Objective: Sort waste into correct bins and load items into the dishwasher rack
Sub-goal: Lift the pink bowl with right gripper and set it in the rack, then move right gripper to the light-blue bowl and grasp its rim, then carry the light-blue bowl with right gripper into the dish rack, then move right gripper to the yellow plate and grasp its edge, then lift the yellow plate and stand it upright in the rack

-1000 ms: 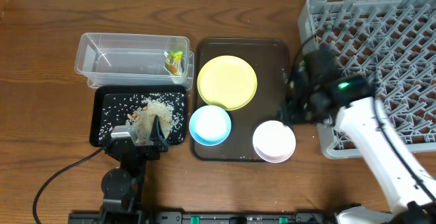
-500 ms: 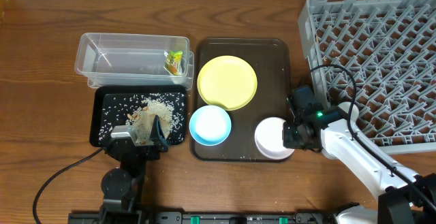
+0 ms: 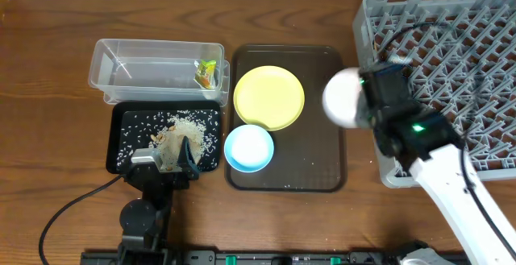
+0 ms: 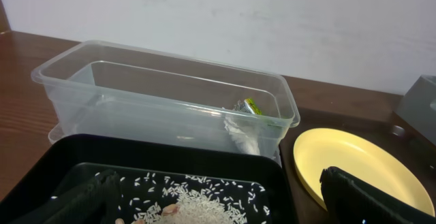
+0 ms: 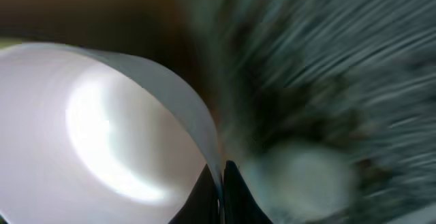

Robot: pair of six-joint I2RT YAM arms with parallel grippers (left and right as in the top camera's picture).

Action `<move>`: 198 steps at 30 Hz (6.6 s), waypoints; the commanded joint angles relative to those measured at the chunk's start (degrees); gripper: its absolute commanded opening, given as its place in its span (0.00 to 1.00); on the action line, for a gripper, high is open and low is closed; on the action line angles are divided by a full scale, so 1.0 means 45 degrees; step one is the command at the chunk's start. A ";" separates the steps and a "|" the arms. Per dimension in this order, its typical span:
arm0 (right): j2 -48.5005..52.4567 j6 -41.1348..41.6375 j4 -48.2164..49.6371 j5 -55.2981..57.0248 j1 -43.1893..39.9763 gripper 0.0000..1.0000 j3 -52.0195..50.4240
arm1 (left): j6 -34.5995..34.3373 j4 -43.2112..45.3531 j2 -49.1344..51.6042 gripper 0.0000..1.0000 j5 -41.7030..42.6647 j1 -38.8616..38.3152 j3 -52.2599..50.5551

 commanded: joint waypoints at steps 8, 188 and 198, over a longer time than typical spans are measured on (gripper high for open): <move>0.1107 -0.0631 0.2059 0.8208 -0.2011 0.01 0.0199 | 0.0063 -0.0194 -0.0087 0.95 0.0024 0.0049 -0.0418; 0.1175 -0.1141 0.2560 0.1302 -0.0510 0.01 0.0578 | 0.0068 -0.0199 -0.0087 0.95 0.0024 0.0049 -0.0418; -0.0442 -0.6577 0.4031 0.7703 -0.3483 0.01 0.0568 | 0.0068 -0.0199 -0.0087 0.95 0.0024 0.0049 -0.0418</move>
